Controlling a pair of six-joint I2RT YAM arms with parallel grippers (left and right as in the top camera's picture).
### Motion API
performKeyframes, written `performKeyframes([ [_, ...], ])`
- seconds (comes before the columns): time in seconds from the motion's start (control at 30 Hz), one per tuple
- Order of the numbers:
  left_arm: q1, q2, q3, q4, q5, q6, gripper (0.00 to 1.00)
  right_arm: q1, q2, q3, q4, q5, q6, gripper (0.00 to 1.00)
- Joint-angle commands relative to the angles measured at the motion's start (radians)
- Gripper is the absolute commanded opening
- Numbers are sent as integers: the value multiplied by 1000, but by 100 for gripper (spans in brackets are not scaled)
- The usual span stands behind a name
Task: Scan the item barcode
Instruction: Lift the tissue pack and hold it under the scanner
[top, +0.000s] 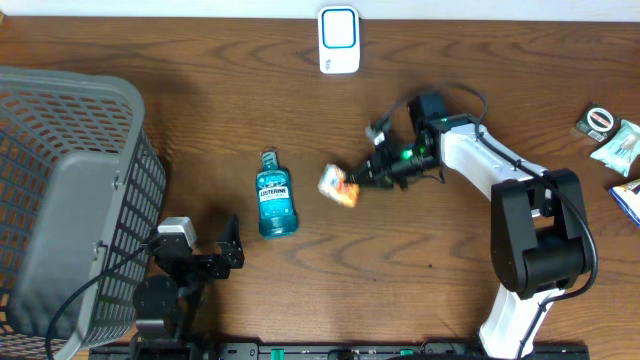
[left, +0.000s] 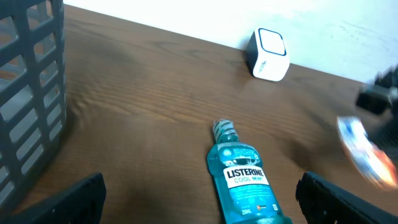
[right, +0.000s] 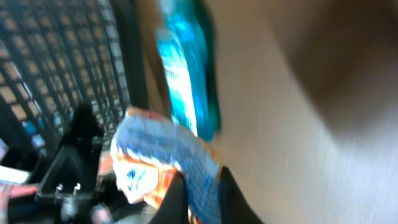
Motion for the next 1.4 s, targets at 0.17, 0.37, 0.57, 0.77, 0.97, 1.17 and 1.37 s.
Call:
performKeyframes([
  [0.17,5,-1,-14,-25,13,6,98,19,2,14,511,350,-6,1],
  [0.37,5,-1,-14,-25,13,6,98,76,2,14,708,736,-15,1],
  [0.57,5,-1,-14,-25,13,6,98,132,2,14,847,753,-141,1],
  [0.77,5,-1,-14,-25,13,6,98,193,9,14,996,1079,-308,1],
  [0.97,5,-1,-14,-25,13,6,98,176,76,76,1138,1114,-336,1],
  [1.17,5,-1,-14,-25,13,6,98,153,226,298,1101,1114,-335,1],
  [1.37,5,-1,-14,-25,13,6,98,140,410,558,968,1144,-334,1],
])
